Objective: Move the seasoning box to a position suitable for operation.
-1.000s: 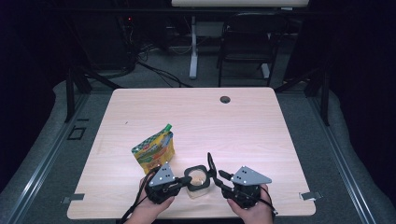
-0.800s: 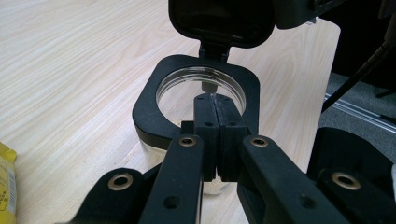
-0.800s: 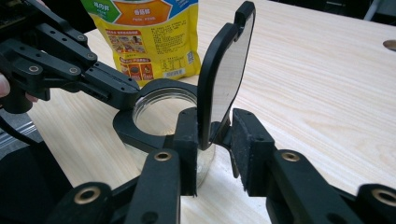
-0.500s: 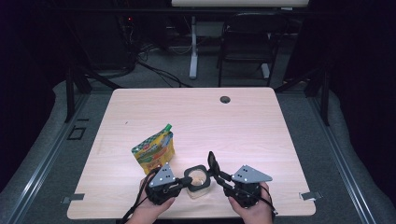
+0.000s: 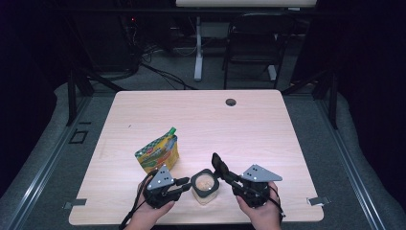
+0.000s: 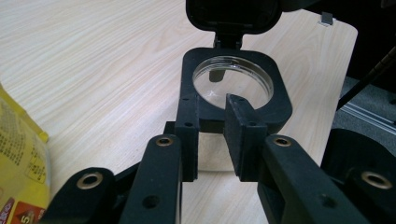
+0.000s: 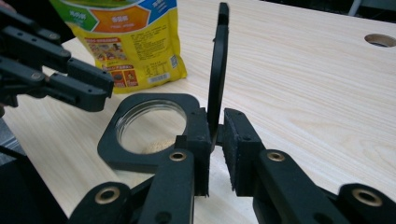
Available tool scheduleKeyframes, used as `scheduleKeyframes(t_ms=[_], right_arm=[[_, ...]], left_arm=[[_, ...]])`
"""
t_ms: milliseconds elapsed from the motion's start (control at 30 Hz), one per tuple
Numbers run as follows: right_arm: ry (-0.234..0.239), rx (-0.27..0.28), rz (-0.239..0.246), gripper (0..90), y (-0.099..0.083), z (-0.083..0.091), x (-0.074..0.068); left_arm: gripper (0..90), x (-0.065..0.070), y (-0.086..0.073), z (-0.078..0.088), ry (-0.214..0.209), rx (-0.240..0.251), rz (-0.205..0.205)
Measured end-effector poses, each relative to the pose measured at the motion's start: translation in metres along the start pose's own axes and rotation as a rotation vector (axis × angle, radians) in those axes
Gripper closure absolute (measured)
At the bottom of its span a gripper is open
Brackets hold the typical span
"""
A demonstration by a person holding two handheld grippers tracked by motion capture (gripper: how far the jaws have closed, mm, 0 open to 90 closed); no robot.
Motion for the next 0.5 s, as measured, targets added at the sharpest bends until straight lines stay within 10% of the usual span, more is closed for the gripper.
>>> scheduleKeyframes(t_ms=[500], right_arm=[[0.021,-0.063,-0.02,83.7,0.017,-0.023,0.009]], left_arm=[[67.7,-0.005,-0.004,0.001,0.016,-0.009,0.009]])
Point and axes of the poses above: each handheld gripper's, and its own axes: z roughly backward along the jaws, y roughly out of its top, x roughly to its right, the point moved 10 cm from there along -z, roughly forward along the jaws, and after that the axes turned 11 degrees about -y, right-handed, at the moved point
